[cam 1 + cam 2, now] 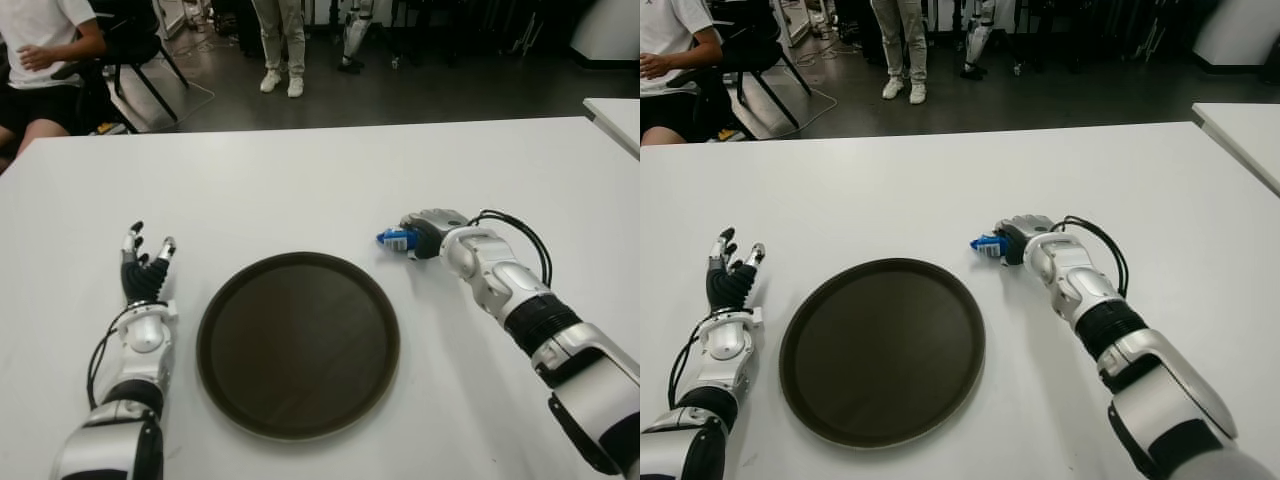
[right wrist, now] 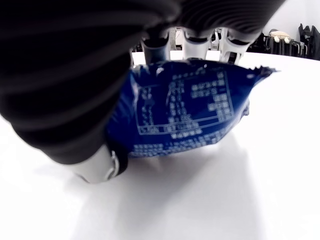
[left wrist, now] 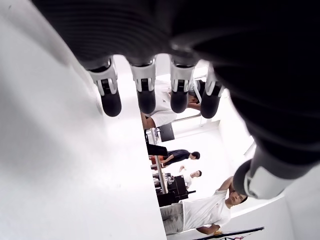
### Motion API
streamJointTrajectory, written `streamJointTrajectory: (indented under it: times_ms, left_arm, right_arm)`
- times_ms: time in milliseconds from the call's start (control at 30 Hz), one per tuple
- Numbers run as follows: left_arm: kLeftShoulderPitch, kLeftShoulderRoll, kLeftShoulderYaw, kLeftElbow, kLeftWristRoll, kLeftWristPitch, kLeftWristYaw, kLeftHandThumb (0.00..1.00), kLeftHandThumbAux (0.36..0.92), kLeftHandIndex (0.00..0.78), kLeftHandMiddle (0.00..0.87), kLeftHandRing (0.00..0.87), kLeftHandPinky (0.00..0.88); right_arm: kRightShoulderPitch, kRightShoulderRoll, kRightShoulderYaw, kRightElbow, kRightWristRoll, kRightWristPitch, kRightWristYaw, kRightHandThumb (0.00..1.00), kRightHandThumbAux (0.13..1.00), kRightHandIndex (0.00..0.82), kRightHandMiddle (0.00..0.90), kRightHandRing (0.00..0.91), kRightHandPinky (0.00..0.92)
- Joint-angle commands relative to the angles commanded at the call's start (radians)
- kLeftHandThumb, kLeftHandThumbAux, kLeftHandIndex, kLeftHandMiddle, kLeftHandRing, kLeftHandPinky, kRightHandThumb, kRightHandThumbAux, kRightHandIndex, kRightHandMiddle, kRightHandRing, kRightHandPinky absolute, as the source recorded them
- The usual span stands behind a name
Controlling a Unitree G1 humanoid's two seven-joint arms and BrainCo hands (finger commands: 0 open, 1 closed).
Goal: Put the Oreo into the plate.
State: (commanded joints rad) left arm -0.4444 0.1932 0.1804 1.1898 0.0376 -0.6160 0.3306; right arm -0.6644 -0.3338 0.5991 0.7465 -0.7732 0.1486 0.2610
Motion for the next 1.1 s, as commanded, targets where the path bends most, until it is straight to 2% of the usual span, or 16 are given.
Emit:
streamJointTrajectory:
  times_ms: [600,800,1100]
  left_arm:
    - [0.000,0.003,-0.006,0.001,0.009,0.000,0.005,0.329,0.602,0.052,0.051,0.024,0.016]
    - [0.000,0.002,-0.003,0.001,0.003,0.001,-0.004,0.336,0.579,0.045,0.043,0.014,0.012]
    - [0.000,0.001,-0.005,0.001,0.006,0.000,-0.001,0.324,0.576,0.040,0.045,0.016,0.006]
  right_arm:
    - [0.030,-0.008,-0.049,-0.049,0.020,-0.008,-0.074,0.689,0.733,0.414,0.140,0.143,0.121]
    - [0.048,-0.004,-0.082,-0.071,0.031,-0.010,-0.130,0.690,0.731,0.414,0.162,0.161,0.141]
    - [0.087,-0.013,-0.139,-0.133,0.073,-0.095,-0.233,0.695,0.729,0.415,0.150,0.145,0.150]
